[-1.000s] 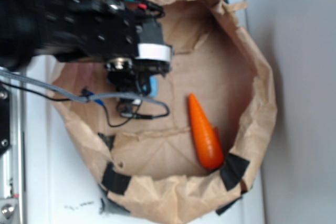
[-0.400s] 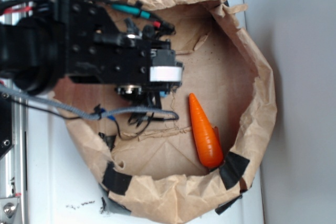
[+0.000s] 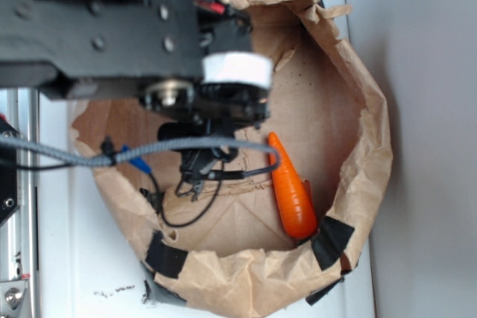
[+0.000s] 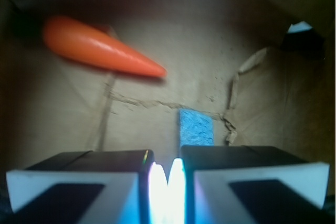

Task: Grab the blue sponge.

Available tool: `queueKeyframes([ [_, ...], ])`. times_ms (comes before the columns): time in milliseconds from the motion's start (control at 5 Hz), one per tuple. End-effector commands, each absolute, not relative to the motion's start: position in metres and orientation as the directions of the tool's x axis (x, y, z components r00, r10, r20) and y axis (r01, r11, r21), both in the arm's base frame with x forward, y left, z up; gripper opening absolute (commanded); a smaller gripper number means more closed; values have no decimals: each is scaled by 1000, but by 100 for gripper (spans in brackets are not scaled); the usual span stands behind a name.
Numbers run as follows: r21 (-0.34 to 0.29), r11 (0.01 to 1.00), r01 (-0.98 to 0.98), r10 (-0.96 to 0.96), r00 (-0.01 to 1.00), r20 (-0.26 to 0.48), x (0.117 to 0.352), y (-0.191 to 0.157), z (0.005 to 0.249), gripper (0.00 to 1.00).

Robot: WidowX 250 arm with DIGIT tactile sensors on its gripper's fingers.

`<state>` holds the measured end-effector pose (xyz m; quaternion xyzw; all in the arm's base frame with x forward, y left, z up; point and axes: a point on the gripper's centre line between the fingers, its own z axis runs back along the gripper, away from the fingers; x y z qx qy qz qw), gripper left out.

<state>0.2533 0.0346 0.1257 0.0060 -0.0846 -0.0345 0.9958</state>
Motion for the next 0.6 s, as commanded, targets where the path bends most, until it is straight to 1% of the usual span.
queueKeyframes([
  [0, 33, 999, 43, -49, 970, 238, 258, 41, 158, 0],
  [200, 54, 997, 49, -60, 973, 225, 254, 48, 145, 100],
  [400, 62, 995, 75, -87, 974, 208, 252, 65, 127, 100],
])
